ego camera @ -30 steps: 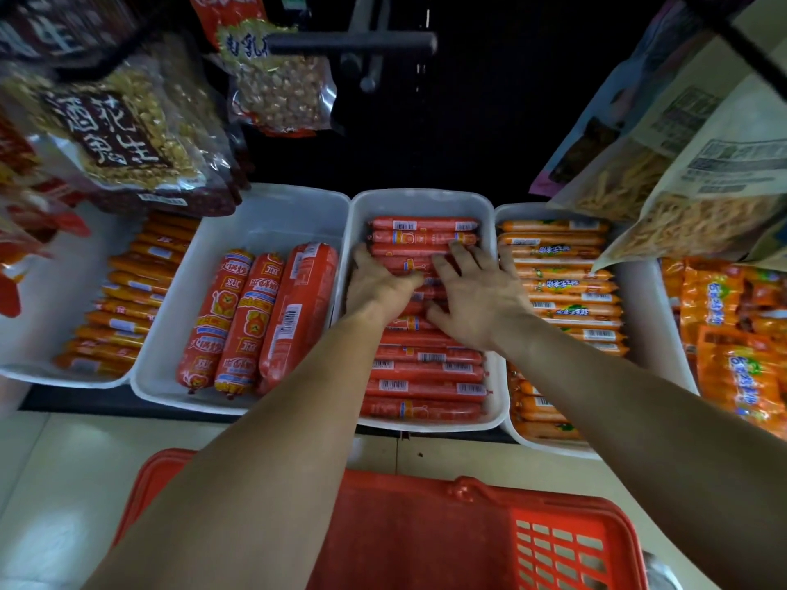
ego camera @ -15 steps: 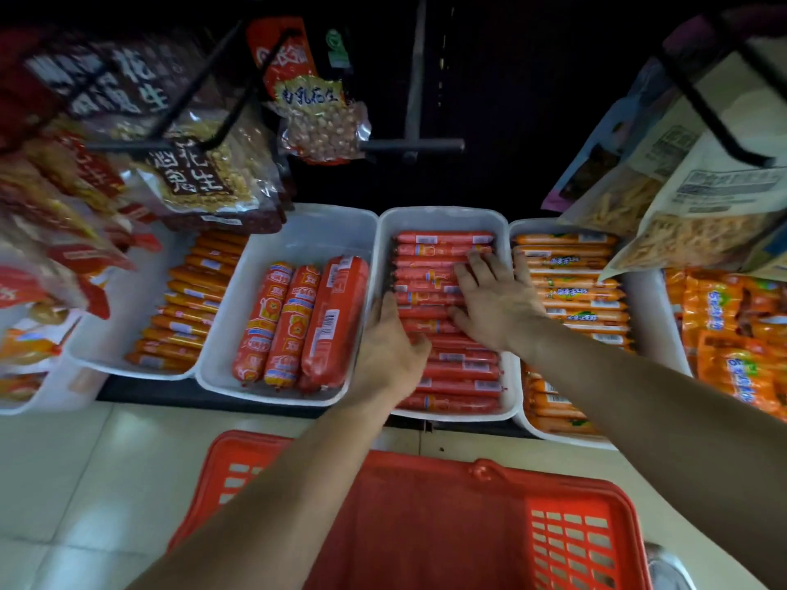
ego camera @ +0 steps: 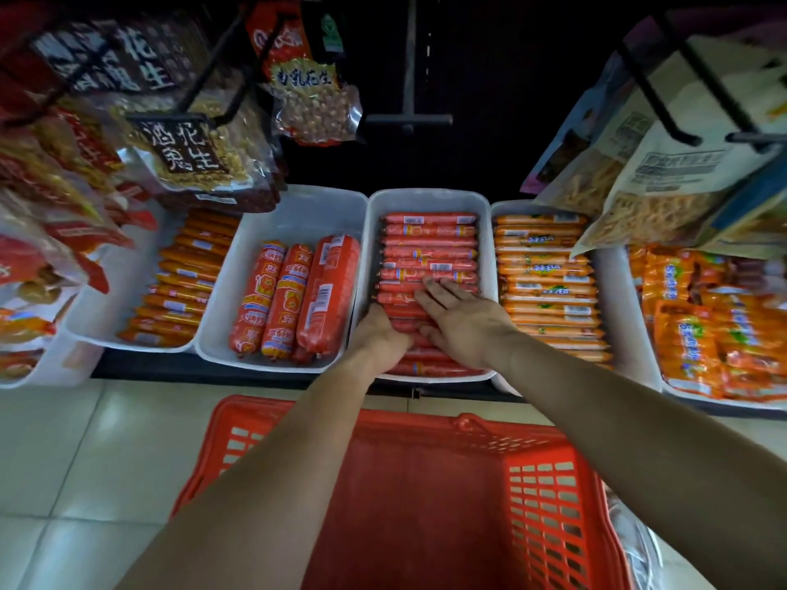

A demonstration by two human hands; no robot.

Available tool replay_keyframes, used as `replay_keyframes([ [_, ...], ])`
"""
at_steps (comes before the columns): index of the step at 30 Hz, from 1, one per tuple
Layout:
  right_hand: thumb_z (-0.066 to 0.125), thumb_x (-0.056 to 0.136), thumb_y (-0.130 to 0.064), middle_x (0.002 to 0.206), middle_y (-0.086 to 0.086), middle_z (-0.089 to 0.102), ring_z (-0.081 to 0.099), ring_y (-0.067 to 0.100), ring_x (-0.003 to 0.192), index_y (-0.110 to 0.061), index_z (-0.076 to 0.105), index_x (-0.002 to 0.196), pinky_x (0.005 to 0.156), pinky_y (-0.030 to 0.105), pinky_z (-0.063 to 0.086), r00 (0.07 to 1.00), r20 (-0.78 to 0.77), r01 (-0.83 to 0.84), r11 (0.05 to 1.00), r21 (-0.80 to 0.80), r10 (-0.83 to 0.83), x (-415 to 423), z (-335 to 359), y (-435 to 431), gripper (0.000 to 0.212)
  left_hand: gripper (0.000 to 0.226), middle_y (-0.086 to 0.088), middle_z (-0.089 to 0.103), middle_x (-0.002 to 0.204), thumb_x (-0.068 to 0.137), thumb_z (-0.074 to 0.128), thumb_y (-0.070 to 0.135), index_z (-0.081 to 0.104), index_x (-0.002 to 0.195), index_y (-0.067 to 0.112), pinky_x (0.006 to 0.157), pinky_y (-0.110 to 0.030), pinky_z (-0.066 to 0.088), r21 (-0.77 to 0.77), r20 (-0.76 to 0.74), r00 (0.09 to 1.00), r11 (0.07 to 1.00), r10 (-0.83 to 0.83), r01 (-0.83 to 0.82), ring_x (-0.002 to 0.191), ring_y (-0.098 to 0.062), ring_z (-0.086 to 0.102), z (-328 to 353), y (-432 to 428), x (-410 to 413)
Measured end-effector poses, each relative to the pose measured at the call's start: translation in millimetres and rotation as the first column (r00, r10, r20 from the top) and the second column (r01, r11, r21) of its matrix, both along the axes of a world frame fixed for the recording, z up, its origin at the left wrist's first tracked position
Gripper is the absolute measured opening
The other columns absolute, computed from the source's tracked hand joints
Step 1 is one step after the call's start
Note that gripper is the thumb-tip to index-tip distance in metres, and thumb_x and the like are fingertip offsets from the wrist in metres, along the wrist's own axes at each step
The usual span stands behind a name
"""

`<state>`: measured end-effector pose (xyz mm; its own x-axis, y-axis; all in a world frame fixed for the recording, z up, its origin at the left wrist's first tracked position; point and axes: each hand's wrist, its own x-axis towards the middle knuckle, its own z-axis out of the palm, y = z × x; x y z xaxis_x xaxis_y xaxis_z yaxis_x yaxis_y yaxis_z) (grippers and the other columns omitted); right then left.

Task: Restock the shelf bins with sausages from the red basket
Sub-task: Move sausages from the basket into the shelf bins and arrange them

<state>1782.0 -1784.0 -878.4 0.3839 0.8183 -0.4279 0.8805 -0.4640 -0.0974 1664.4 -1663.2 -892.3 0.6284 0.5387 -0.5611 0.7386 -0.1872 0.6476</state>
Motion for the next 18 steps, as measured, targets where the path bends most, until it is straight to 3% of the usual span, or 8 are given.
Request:
replay_keyframes([
  [5, 0.028, 0.102, -0.055, 0.167, -0.001, -0.007, -0.002, 0.021, 0.154, -0.025, 0.005, 0.159, 0.124, 0.043, 0.007, 0.997, -0.038, 0.067, 0.997, -0.023, -0.068, -7.7, 12.8, 3.8, 0.068, 0.075, -0.001, 0.058, 0.13, 0.084, 0.071, 0.033, 0.033, 0.148, 0.027, 0.101, -0.042, 0.049, 0.085, 0.007, 0.991, 0.988, -0.13, 0.129, 0.114, -0.023, 0.06, 25.5, -8.9, -6.6],
  [9, 0.039, 0.1, -0.047, 0.164, 0.002, 0.018, 0.019, 0.027, 0.149, -0.023, 0.021, 0.156, 0.121, 0.044, 0.02, 0.984, -0.062, 0.17, 0.985, 0.035, -0.168, -25.7, 37.9, -0.2, 0.064, 0.047, -0.001, 0.064, 0.125, 0.091, 0.066, 0.028, 0.05, 0.135, 0.024, 0.096, -0.036, 0.05, 0.142, 0.035, 0.979, 0.971, -0.2, 0.193, 0.11, -0.021, 0.063, 62.7, -20.1, -32.7],
  [12, 0.045, 0.098, -0.044, 0.157, 0.003, 0.031, 0.034, 0.032, 0.14, -0.025, 0.024, 0.155, 0.113, 0.043, 0.033, 0.968, -0.11, 0.234, 0.971, 0.056, -0.227, -47.7, 56.9, -1.0, 0.064, 0.04, -0.001, 0.068, 0.118, 0.093, 0.063, 0.026, 0.059, 0.132, 0.021, 0.088, -0.026, 0.049, 0.164, 0.046, 0.959, 0.949, -0.28, 0.269, 0.106, -0.019, 0.064, 94.9, -17.0, -71.2],
  [14, 0.048, 0.097, -0.044, 0.157, 0.005, 0.03, 0.035, 0.034, 0.139, -0.022, 0.026, 0.155, 0.11, 0.044, 0.035, 0.968, -0.131, 0.222, 0.974, 0.05, -0.213, -63.6, 64.6, 2.8, 0.066, 0.037, -0.002, 0.069, 0.118, 0.092, 0.064, 0.028, 0.062, 0.128, 0.021, 0.088, -0.024, 0.047, 0.237, -0.001, 0.949, 0.922, -0.315, 0.306, 0.108, -0.019, 0.064, 108.6, -1.6, -96.0],
  [18, 0.051, 0.095, -0.043, 0.157, 0.006, 0.031, 0.035, 0.033, 0.139, -0.02, 0.027, 0.155, 0.106, 0.043, 0.038, 0.97, -0.178, 0.187, 0.975, 0.123, -0.164, -88.9, 72.8, 27.8, 0.068, 0.038, -0.004, 0.064, 0.128, 0.09, 0.062, 0.036, 0.061, 0.127, 0.027, 0.097, -0.031, 0.048, 0.353, -0.229, 0.915, 0.847, -0.333, 0.397, 0.118, -0.025, 0.06, 117.3, 54.6, -126.7],
])
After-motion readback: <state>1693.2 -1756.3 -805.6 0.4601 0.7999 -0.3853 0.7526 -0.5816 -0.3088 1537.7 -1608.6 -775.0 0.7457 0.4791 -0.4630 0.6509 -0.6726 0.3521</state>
